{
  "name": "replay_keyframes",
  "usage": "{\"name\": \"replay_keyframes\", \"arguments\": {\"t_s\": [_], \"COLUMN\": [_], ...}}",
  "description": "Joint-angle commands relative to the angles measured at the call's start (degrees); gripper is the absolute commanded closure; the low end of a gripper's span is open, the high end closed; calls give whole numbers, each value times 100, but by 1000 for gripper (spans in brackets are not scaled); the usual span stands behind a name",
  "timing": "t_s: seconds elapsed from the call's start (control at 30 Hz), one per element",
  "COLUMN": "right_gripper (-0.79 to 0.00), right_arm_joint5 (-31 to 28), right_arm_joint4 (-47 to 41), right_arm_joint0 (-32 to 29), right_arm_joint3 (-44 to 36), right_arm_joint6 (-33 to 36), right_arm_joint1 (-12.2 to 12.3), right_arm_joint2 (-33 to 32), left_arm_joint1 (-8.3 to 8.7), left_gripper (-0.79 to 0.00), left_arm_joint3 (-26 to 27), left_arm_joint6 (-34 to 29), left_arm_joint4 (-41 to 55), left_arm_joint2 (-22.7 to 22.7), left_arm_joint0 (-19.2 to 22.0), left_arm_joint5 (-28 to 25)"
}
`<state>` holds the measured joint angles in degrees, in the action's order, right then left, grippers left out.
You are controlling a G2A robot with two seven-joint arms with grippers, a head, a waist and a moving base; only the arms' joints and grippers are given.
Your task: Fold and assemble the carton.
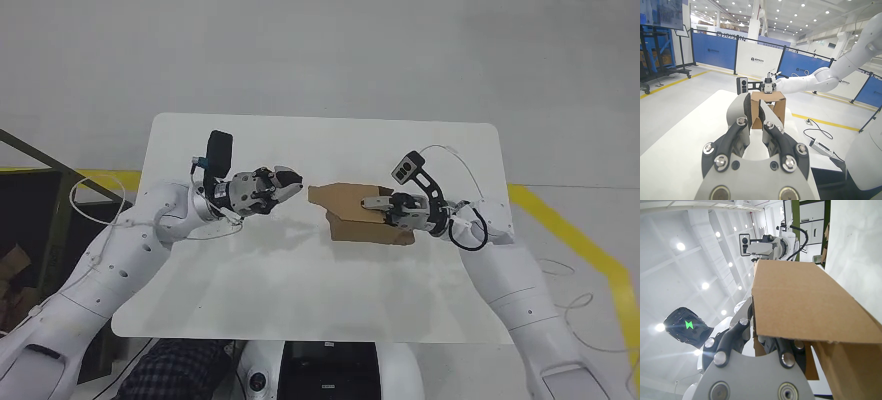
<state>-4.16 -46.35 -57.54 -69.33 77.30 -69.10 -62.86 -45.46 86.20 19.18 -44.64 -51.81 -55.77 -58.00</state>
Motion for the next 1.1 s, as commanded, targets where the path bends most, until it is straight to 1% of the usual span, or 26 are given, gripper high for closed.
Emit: {"name": "replay_keyframes", "arguments": {"t_s": [0.0,0.23,0.33,0.5,0.7,0.93,1.07], "right_gripper": [0,0,0,0,0,0,0], "right_arm_joint5": [27,97,73,71,88,131,138], "right_arm_joint4": [46,151,72,-18,-80,-270,-303], "right_arm_joint0": [-2,27,34,32,37,14,9], "right_arm_joint3": [-6,16,21,1,-18,-74,-68], "right_arm_joint6": [10,33,75,138,183,298,323], "right_arm_joint1": [1,-12,-14,-14,-24,-39,-42], "right_arm_joint2": [20,119,96,65,87,97,94], "left_arm_joint1": [-9,-101,-134,-184,-233,-289,-297], "left_gripper": [-142,-160,-163,-163,-169,-172,-175], "left_arm_joint3": [59,111,41,-62,-121,-105,-165], "left_arm_joint6": [-87,-635,-931,-1242,-1299,-1091,-1016], "left_arm_joint4": [39,289,371,575,745,1015,995], "left_arm_joint2": [11,261,390,589,738,952,1014], "left_arm_joint0": [44,362,450,511,555,596,651], "left_arm_joint5": [0,0,0,0,0,0,0]}}
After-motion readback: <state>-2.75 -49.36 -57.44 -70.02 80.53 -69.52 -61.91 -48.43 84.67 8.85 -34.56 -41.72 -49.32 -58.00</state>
